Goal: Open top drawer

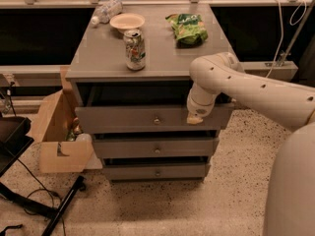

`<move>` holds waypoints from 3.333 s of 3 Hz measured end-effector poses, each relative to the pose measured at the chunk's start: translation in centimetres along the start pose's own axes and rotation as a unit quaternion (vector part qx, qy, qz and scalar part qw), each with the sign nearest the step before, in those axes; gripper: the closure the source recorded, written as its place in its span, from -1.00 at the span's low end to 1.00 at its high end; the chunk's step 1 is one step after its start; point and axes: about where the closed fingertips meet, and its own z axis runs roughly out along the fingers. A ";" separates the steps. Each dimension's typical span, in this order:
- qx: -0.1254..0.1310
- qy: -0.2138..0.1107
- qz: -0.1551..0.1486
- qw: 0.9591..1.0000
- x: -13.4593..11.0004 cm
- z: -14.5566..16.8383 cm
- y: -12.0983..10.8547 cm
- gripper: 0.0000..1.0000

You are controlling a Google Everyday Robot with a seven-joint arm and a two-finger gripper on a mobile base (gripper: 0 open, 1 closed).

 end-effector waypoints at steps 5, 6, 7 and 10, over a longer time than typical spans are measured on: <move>0.000 0.000 0.000 1.000 0.0 0.0 0.0 -1.00; 0.008 0.009 -0.007 1.000 0.0 -0.6 0.0 -1.00; 0.008 0.009 -0.007 1.000 0.0 -0.6 0.0 -1.00; -0.070 0.066 -0.029 0.995 0.6 0.5 0.5 -0.23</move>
Offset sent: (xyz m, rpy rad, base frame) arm 0.0000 0.0000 0.0000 0.0000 0.0000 0.0000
